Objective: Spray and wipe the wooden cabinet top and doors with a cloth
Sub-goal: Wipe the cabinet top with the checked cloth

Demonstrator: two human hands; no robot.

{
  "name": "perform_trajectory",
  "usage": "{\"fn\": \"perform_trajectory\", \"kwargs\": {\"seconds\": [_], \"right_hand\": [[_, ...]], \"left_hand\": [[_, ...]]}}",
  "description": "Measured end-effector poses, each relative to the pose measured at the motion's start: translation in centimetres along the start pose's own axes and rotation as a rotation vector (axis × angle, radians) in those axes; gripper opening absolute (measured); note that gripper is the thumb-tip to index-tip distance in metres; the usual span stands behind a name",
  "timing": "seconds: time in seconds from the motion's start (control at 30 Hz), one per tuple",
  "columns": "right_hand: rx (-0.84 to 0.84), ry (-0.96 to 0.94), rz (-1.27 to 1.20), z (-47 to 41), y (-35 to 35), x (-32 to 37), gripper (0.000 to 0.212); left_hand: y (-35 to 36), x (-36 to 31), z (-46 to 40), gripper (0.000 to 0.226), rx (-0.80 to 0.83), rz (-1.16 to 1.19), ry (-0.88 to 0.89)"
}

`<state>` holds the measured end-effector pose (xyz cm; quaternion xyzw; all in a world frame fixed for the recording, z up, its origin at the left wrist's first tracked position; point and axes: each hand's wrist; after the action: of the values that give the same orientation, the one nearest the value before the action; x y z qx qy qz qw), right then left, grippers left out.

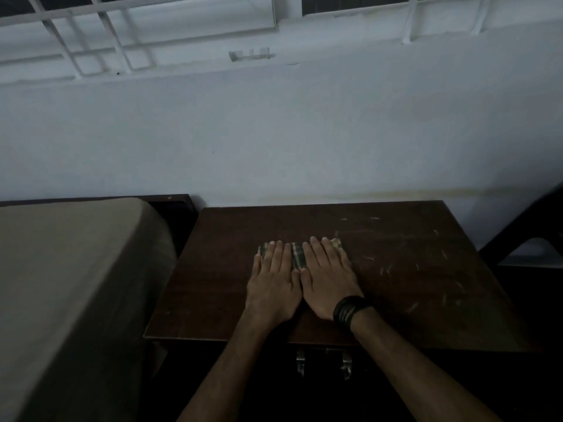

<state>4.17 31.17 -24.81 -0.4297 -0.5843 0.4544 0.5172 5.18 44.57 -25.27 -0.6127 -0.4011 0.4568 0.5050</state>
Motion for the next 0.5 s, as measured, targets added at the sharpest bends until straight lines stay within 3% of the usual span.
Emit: {"fn": "perform_trajectory", "kwargs": {"seconds": [0.1, 0.2, 0.37, 0.5], "right_hand": [[-0.016, -0.006, 0.019, 3.1, -0.2, 0.2, 0.084], [-0.022, -0.009, 0.000, 3.6, -0.1, 0.1, 0.085], [0.009, -0.021, -0.010, 1.1, -0.2, -0.8, 0.067], [0.040, -0.013, -0.025, -2.4, -0.3, -1.6, 0.059]], "left_hand": [[0.7, -0.8, 2.6, 0.081, -0.049, -0.002, 0.031], [0.8, -1.0, 3.4, 0.082, -0.059, -0.001, 0.027], [0.3, -0.8, 1.4, 0.087, -0.014, 0.001, 0.031], [0.0, -0.4, -2.1, 0.062, 0.056, 0.001, 0.011]]}}
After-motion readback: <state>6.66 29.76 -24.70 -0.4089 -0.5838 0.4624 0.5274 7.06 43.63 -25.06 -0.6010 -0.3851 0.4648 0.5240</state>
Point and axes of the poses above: each hand's wrist, its own z-axis away from the middle knuckle, its own y-axis out of the palm, x = y × z, and after that the axes turned 7 degrees about -x, right-handed
